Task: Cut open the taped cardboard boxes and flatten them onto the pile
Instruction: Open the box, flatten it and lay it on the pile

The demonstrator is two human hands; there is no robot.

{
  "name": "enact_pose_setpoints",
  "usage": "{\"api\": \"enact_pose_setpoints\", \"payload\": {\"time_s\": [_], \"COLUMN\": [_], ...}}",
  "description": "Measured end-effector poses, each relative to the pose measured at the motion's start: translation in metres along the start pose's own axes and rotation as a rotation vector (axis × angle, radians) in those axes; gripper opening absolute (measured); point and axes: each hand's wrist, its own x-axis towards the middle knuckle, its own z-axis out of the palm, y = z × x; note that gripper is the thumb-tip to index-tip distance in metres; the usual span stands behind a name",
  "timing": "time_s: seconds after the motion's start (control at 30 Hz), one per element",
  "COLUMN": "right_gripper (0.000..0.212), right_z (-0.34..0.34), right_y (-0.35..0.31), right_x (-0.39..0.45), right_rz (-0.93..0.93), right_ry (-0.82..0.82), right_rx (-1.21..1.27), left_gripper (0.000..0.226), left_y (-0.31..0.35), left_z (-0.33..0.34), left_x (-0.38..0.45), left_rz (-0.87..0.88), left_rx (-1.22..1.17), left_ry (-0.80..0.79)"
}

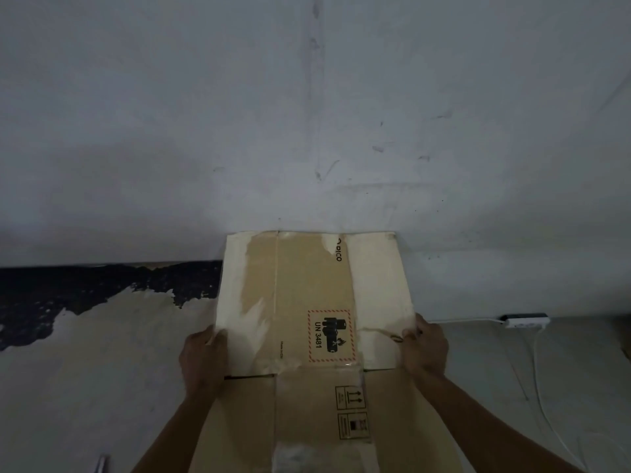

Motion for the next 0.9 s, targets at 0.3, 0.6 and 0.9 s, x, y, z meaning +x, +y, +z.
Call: {"api": "enact_pose_setpoints", "payload": {"time_s": [0.3,0.6,0.9], "right_gripper": [0.051,0.06,0.045], "right_z": [-0.017,-0.021,-0.024], "right_y": [0.01,-0.004,-0.031], "right_x": [0.013,-0.023,-0.107], "right_rz": [-0.019,-0.072,-0.392], "right_ry": [-0.208,-0.052,-0.132], "right_rx": [-0.031,-0.102,-0.05], "left_gripper": [0.05,0.048,0.033], "left_y": [-0.005,0.013,-0.028], "left_z": [0.018,-0.01,-0.067], "left_x": [0.002,-0.003,-0.068], "left_rz": [-0.02,-0.041,0.167], "left_rx": [0.102,-0.147,-0.2], "left_ry": [-0.084,-0.005,0.037]}}
